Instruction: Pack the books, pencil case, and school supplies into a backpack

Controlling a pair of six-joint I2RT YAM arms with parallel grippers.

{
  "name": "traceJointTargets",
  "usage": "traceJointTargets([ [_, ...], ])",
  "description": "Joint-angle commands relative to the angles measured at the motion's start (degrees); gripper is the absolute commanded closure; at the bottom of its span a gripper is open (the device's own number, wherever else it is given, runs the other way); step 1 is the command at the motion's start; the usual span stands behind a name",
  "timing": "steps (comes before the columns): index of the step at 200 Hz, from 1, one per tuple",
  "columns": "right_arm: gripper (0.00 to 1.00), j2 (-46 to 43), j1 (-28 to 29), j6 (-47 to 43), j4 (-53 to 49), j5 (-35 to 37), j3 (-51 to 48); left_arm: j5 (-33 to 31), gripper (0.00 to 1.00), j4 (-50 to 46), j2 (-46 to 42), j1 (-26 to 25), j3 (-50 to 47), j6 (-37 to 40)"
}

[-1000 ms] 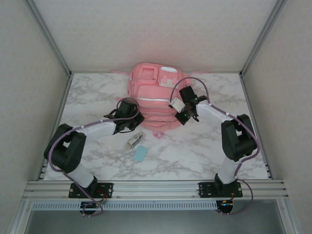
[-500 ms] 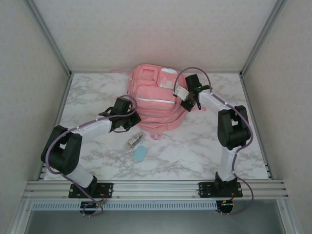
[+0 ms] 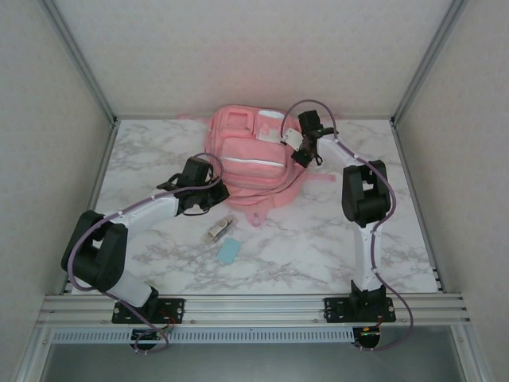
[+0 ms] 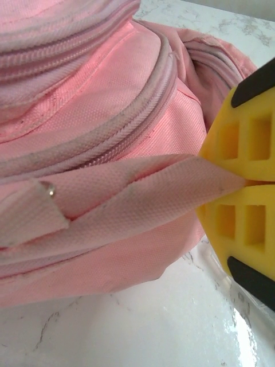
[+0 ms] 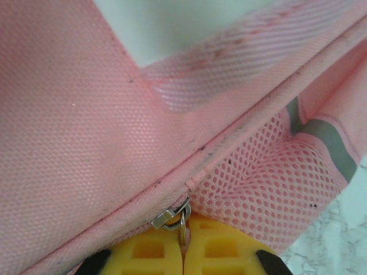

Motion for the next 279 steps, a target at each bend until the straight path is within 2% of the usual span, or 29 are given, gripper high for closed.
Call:
traceJointTargets([
  [1, 1.00, 2.47, -3.75, 5.69, 6.99, 9.89, 6.06, 0.46, 1.00, -9.04, -3.43, 1.25, -0.29, 2.56],
  [40, 1.00, 4.76, -4.49, 11.20, 2.76, 11.14, 12.33, 0.12, 1.00, -10.43, -4.59, 1.60, -0.81, 3.42],
  [54, 1.00, 4.73, -4.51, 13.02, 1.70, 9.18, 12.86, 0.32, 1.00, -9.76, -4.71, 1.69, -1.25, 2.95],
  [66, 0.96, 4.06, -4.51, 14.76, 0.91, 6.32, 12.54, 0.74, 1.00, -8.89, -4.60, 1.69, -1.45, 2.37],
  [73, 0.91, 3.29, -4.50, 15.68, 0.91, 4.40, 11.66, 0.99, 1.00, -8.36, -4.36, 1.63, -1.53, 2.05],
  [88, 0.74, 1.03, -4.44, 17.61, 1.69, 0.28, 9.13, 1.30, 1.00, -7.18, -4.01, 1.65, -1.54, 1.34],
  [101, 0.66, -1.05, -4.44, 19.28, 1.96, -3.48, 7.08, 1.38, 1.00, -6.14, -3.57, 1.68, -1.54, 0.72],
  [113, 0.35, -3.16, -4.35, 20.02, 2.10, -7.42, 4.91, 1.25, 1.00, -5.51, -3.16, 1.56, -1.23, 0.47],
  [124, 0.30, -4.92, -4.27, 20.83, 2.05, -9.72, 3.25, 1.35, 1.00, -5.06, -2.78, 1.60, -1.19, 0.23],
  [154, 0.33, -10.07, -3.90, 24.83, 0.81, -10.24, -0.88, 0.44, 1.00, -5.52, -2.87, 1.60, -0.07, 0.54],
  [178, 0.35, -15.21, -2.79, 30.98, -0.41, -10.69, -5.54, -3.85, 1.00, -6.94, -4.88, 1.56, 0.90, 1.85],
  [196, 0.36, -19.83, -1.05, 35.18, 2.52, -16.32, -12.05, -7.89, 0.93, -6.92, -6.41, 1.64, 1.10, 2.03],
  [226, 0.35, -23.18, 1.02, 42.20, 8.65, -25.70, -19.42, -11.42, 0.88, -3.73, -6.34, 1.98, 0.75, 0.33],
  [249, 0.36, -23.41, 2.56, 47.58, 15.09, -31.22, -23.81, -12.24, 0.93, -0.62, -4.35, 2.22, 0.49, -0.83],
  [266, 0.37, -22.58, 3.95, 50.82, 17.63, -30.88, -24.95, -11.59, 1.00, 0.75, -2.51, 2.22, 0.53, -1.67],
  [279, 0.38, -21.54, 4.54, 53.26, 18.86, -30.34, -25.10, -10.54, 1.00, 1.33, -1.46, 2.22, 0.66, -2.21],
])
